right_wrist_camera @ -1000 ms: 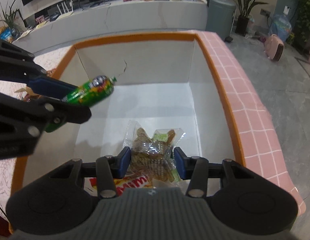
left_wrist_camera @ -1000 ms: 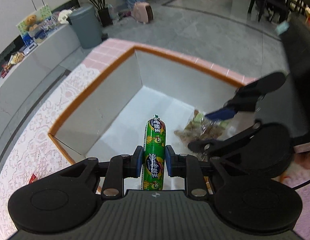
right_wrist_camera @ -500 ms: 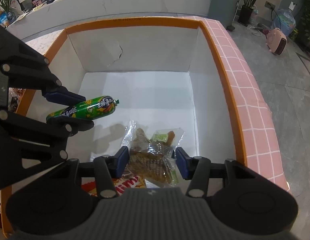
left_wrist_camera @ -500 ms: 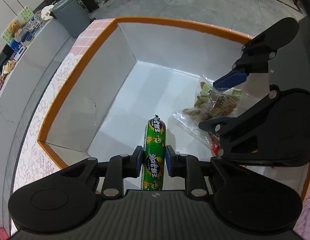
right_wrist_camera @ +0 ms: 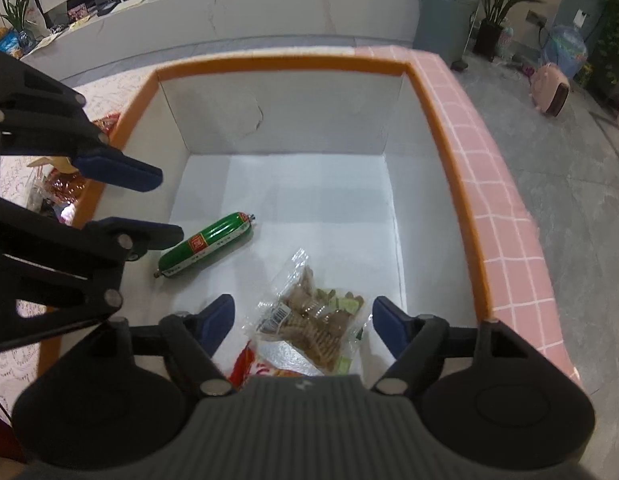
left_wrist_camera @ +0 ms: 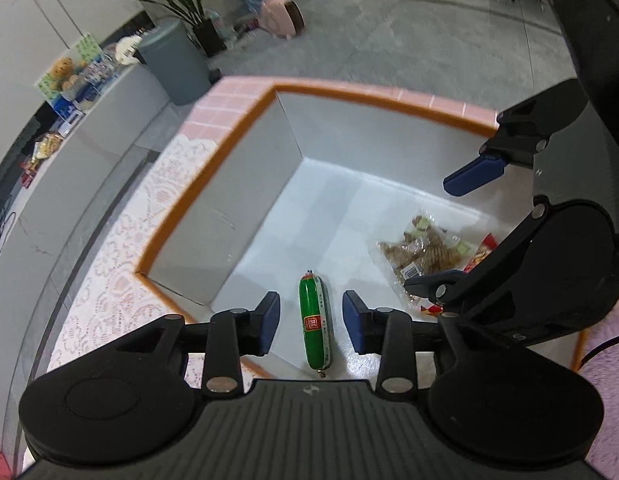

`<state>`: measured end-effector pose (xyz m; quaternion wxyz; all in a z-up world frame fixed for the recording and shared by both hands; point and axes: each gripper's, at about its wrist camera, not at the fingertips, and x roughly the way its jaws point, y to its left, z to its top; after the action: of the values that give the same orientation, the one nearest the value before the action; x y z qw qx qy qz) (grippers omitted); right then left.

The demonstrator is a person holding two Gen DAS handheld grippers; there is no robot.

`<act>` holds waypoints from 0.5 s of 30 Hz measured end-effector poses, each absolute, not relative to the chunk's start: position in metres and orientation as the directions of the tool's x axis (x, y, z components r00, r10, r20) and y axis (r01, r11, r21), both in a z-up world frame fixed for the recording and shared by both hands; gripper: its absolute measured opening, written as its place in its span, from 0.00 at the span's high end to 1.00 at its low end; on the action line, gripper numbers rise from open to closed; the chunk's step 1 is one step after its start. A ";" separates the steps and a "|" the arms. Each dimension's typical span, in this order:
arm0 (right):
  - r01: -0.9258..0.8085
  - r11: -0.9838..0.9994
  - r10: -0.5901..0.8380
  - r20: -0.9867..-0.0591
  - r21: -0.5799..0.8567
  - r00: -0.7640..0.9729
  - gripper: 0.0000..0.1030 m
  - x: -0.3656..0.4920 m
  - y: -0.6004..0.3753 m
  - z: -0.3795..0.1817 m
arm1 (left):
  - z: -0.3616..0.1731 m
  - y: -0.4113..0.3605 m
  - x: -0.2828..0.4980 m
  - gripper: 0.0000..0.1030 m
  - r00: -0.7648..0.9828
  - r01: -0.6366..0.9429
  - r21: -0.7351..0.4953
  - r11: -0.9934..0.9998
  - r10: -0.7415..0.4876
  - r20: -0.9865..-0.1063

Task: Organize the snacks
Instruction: 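Withdraw both grippers from the box back toward the snack pile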

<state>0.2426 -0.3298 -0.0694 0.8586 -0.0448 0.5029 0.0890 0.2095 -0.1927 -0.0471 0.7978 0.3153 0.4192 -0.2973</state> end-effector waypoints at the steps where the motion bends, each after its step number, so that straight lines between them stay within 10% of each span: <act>1: -0.192 0.981 0.106 -0.865 0.011 0.490 0.27 0.240 -0.329 -0.066 | -0.042 -0.190 0.207 0.57 0.483 0.732 0.254 0.633 -0.218 -0.848; 15: -0.176 0.984 0.151 -0.703 0.037 0.695 0.27 0.173 -0.286 -0.020 | 0.007 -0.127 0.155 0.54 0.651 0.559 0.216 0.800 -0.263 -0.712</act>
<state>0.1727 -0.2861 -0.0199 0.9203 -0.0166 0.3806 0.0889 0.1546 -0.1266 0.0070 0.8831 0.2137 0.3467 -0.2328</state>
